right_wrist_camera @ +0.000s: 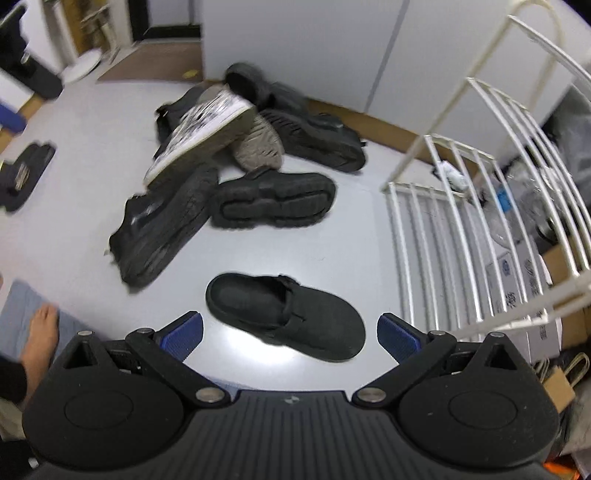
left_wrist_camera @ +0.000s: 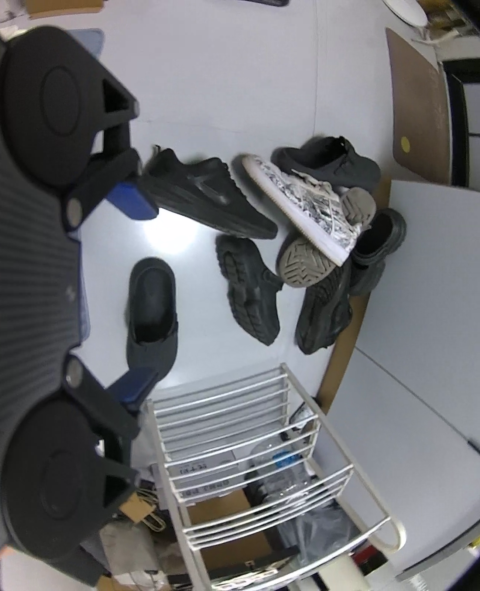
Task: Organize scattered shoes
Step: 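Move the right gripper down to the clog's heel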
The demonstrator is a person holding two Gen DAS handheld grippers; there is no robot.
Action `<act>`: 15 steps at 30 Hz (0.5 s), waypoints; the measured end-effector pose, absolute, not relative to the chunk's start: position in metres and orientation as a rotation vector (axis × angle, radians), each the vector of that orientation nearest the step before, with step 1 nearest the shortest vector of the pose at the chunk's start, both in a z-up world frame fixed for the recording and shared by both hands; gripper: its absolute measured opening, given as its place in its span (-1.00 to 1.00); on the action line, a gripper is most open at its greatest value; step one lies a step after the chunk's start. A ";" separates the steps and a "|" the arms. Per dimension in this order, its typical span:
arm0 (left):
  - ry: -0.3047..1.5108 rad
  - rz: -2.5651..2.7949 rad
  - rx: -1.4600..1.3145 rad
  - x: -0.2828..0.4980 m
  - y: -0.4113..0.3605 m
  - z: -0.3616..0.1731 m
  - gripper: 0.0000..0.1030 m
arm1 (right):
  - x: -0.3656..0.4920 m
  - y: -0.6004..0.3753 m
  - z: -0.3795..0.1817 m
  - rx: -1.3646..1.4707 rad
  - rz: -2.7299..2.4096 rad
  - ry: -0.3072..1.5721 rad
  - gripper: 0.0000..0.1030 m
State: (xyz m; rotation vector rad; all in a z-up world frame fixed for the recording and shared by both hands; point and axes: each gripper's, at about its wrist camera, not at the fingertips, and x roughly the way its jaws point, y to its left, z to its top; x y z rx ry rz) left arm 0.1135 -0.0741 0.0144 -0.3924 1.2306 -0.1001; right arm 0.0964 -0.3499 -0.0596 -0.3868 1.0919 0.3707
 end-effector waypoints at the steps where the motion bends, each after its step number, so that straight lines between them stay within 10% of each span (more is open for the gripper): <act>1: 1.234 -0.111 -0.404 0.112 -0.071 0.012 0.71 | 0.097 -0.349 -0.063 -0.408 0.373 1.095 0.99; 15: 1.203 -0.167 -0.254 0.123 -0.056 -0.037 0.76 | 0.098 -0.334 -0.101 -0.579 0.587 1.094 0.98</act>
